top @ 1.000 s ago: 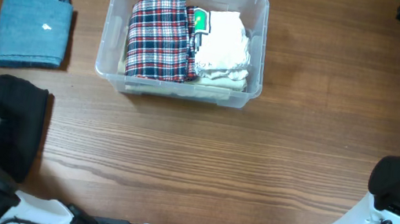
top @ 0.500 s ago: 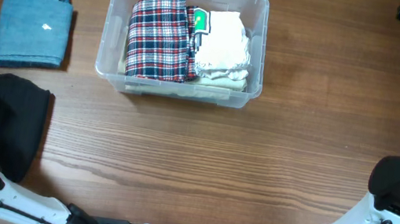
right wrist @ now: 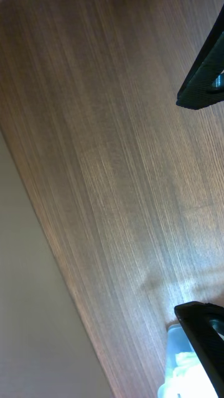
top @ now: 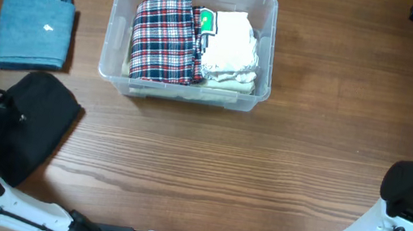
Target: Pack container
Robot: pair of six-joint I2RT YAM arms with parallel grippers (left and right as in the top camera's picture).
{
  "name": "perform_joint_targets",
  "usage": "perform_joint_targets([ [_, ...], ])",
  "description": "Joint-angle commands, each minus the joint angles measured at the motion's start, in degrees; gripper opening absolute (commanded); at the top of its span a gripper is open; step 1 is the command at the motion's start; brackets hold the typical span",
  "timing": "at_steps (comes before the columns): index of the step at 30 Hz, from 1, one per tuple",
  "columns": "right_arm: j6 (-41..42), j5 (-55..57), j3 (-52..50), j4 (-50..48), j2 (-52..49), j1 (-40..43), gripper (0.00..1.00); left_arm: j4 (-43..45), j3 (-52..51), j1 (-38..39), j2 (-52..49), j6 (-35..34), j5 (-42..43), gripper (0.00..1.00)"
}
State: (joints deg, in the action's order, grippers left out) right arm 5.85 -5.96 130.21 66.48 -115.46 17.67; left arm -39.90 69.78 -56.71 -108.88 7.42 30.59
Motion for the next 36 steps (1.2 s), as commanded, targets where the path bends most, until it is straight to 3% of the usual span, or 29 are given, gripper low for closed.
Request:
perform_joint_targets([
  [1,0.7,0.33,-0.22,-0.07,-0.48,-0.17,1.0,-1.64,0.63,-0.04,-0.76,-7.26,2.6,0.44],
  [3,0.72,0.33,-0.22,-0.07,-0.48,-0.17,1.0,-2.86,0.63,-0.04,-0.74,-10.8,2.6,0.43],
  [4,0.72,0.33,-0.22,-0.07,-0.48,-0.17,0.99,-3.56,0.63,-0.04,-0.74,-12.26,2.69,0.56],
  [9,0.7,0.33,-0.22,-0.07,-0.48,-0.17,1.0,-6.49,0.85,-0.33,0.68,-14.58,2.82,0.63],
  [13,0.7,0.33,-0.22,-0.04,-0.48,-0.17,1.0,-7.23,0.85,-2.25,9.09,-19.87,0.22,0.69],
  [17,0.7,0.33,-0.22,-0.07,-0.48,-0.17,1.0,-13.94,0.85,0.39,13.51,-14.51,0.02,0.82],
  [21,0.7,0.33,-0.22,-0.04,-0.48,-0.17,1.0,-20.92,0.68,8.31,13.29,-12.46,0.0,0.8],
  [24,0.68,0.33,-0.22,-0.04,-0.48,-0.17,1.0,-20.81,-0.98,10.97,13.6,-17.14,-0.02,0.75],
  [31,0.7,0.33,-0.22,-0.07,-0.48,-0.17,1.0,-12.87,-13.49,3.04,19.43,-24.68,0.22,0.81],
  [36,0.7,0.33,-0.22,-0.04,-0.48,-0.17,1.0,-11.61,-22.91,-2.69,31.19,-25.24,2.32,0.82],
])
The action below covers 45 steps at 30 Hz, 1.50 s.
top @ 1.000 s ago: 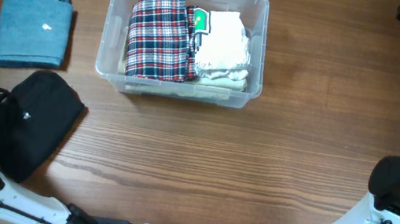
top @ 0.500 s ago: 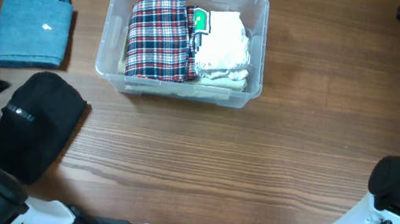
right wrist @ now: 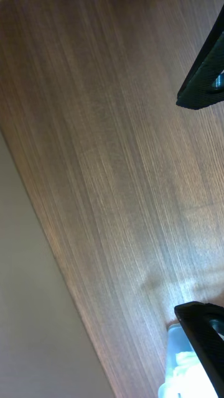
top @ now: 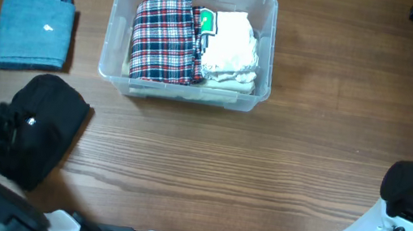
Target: Pack container
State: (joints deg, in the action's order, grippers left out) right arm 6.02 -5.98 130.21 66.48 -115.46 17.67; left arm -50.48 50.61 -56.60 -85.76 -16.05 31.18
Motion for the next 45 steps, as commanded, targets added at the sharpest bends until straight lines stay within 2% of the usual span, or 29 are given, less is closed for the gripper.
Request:
perform_joint_targets([
  [1,0.5,0.35,-0.22,-0.04,-0.48,-0.17,1.0,-2.34,-4.24,-3.5,10.95,-1.77,1.51,0.83],
  [6,0.52,0.35,-0.22,-0.04,-0.48,-0.17,1.0,-7.32,-4.55,-5.81,22.91,-2.64,-8.31,0.94],
  [11,0.52,0.35,-0.22,-0.07,-0.48,-0.17,1.0,-7.41,-5.9,-11.23,21.97,-2.89,-15.3,0.96],
  [15,0.52,0.35,-0.22,-0.04,-0.48,-0.17,1.0,-3.85,-8.15,-15.1,19.04,-3.96,-15.41,0.96],
  [19,0.5,0.35,-0.22,-0.07,-0.48,-0.17,1.0,2.84,-8.41,-15.52,14.1,-3.87,-16.52,0.91],
  [26,0.5,0.35,-0.2,-0.07,-0.48,-0.17,1.0,7.96,-8.41,-15.52,4.94,-3.26,-15.85,0.97],
  [31,0.52,0.35,-0.22,-0.04,-0.48,-0.17,1.0,12.79,-8.41,-15.52,-4.96,3.91,-8.72,0.92],
  [37,0.52,0.35,-0.22,-0.04,-0.48,-0.17,1.0,18.84,-8.41,-15.52,-7.37,3.89,-6.23,0.91],
  [39,0.5,0.35,-0.22,-0.04,-0.48,-0.17,1.0,20.63,-8.41,-15.5,-7.37,3.87,-3.45,0.87],
  [41,0.52,0.35,-0.22,-0.04,-0.48,-0.17,1.0,21.66,-8.41,-15.5,-7.37,3.61,-2.03,0.59],
  [42,0.55,0.35,-0.22,-0.04,-0.48,-0.17,1.0,21.84,-8.41,-15.39,-7.37,3.5,-1.62,0.53],
  [45,0.52,0.35,-0.22,-0.07,-0.48,-0.17,1.0,21.86,-8.41,-13.79,-7.37,3.41,-1.27,0.41],
])
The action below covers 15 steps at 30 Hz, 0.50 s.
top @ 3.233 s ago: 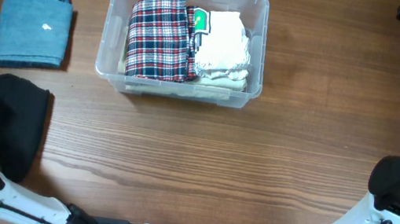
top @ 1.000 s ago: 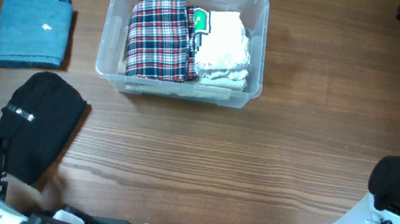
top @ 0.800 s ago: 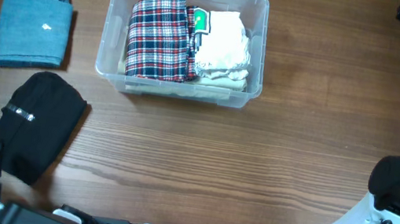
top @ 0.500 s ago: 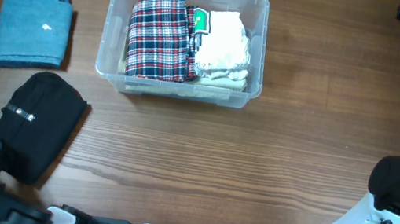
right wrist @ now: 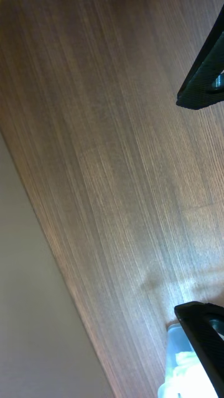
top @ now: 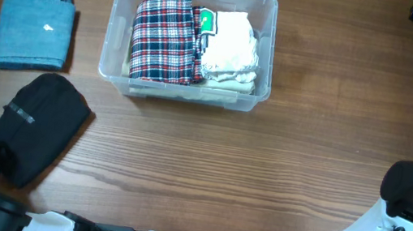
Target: Pack container
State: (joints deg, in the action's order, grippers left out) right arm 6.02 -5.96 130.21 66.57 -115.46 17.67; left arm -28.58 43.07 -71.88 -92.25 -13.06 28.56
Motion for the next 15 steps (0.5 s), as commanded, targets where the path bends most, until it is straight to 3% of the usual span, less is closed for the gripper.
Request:
perform_joint_targets([
  [1,0.55,0.33,-0.2,-0.15,-0.48,-0.17,1.0,0.0,-0.87,2.54,-0.87,0.44,2.16,0.36],
  [6,0.52,0.33,-0.22,-0.15,-0.48,-0.17,1.0,1.46,-0.63,8.55,-0.85,-0.5,9.25,0.04],
  [12,0.52,0.33,-0.22,-0.15,-0.48,-0.17,1.0,0.13,-0.2,10.16,3.91,-2.43,14.58,0.04],
  [15,0.55,0.33,-0.22,-0.13,-0.48,-0.17,1.0,-3.41,2.4,10.16,11.28,-2.4,17.33,0.04],
])
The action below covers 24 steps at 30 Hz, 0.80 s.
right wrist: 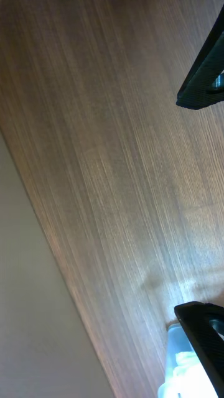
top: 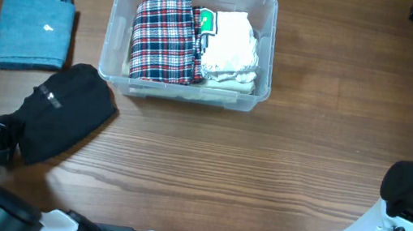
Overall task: Pack container
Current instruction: 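Lift the black knit item and carry it toward the box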
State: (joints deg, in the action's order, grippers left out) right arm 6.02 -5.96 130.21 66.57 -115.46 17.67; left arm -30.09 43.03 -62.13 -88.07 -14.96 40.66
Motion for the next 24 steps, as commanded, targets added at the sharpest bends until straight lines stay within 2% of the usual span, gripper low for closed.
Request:
perform_joint_targets([
  [1,0.52,0.33,-0.22,-0.15,-0.48,-0.17,1.0,-3.1,3.78,0.42,10.14,-0.52,7.8,0.04],
  [5,0.55,0.33,-0.22,-0.15,-0.48,-0.17,1.0,-5.38,8.04,0.79,20.28,-4.04,13.25,0.04],
  [9,0.52,0.33,-0.22,-0.15,-0.48,-0.17,1.0,-4.87,8.85,2.43,26.56,-7.96,13.81,0.04],
  [11,0.52,0.33,-0.22,-0.15,-0.48,-0.17,1.0,-2.64,8.85,3.54,27.8,-10.29,16.72,0.04],
  [14,0.52,0.33,-0.22,-0.15,-0.48,-0.17,1.0,7.19,8.87,6.47,28.13,-18.25,23.63,0.04],
  [17,0.55,0.33,-0.22,-0.15,-0.48,-0.17,1.0,24.02,8.87,11.89,28.13,-28.33,28.13,0.04],
  [21,0.52,0.33,-0.22,-0.15,-0.48,-0.17,1.0,44.44,8.87,18.38,28.13,-41.62,27.89,0.04],
  [24,0.52,0.33,-0.22,-0.15,-0.48,-0.17,1.0,51.15,8.87,23.32,28.0,-45.92,25.05,0.04],
])
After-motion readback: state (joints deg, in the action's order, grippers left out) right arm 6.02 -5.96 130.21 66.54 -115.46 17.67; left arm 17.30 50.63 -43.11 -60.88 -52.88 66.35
